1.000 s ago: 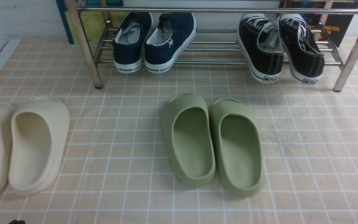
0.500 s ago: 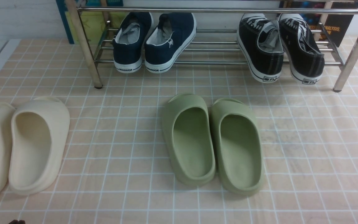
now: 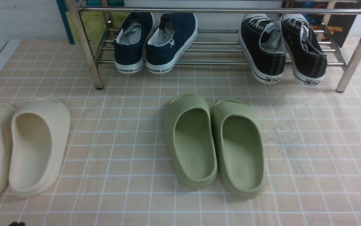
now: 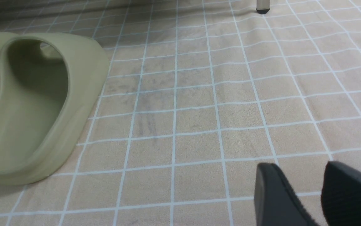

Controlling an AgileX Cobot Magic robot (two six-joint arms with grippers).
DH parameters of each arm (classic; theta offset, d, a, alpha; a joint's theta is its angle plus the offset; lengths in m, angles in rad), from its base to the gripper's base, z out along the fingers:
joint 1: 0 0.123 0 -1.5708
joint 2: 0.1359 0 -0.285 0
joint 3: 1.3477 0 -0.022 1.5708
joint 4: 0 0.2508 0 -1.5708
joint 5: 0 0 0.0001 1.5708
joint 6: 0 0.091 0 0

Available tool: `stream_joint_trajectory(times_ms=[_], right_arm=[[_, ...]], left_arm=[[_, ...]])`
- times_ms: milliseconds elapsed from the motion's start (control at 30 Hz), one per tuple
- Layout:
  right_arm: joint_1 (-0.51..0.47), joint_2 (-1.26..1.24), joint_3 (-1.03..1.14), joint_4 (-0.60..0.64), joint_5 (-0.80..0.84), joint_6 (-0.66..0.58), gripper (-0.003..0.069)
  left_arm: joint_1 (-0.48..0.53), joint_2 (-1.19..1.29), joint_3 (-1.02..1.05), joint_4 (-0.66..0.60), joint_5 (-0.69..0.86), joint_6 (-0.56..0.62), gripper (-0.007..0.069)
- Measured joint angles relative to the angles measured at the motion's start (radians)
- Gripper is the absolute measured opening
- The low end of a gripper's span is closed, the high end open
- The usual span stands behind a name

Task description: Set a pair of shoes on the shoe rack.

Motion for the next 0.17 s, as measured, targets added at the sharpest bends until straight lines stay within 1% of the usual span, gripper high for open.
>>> stream_joint_trajectory(times_ms=[167], right_arm=[[0.0,0.0,0.0,0.0,0.0,0.0,0.024]], left_arm=[[0.0,0.0,0.0,0.0,0.0,0.0,0.0075]])
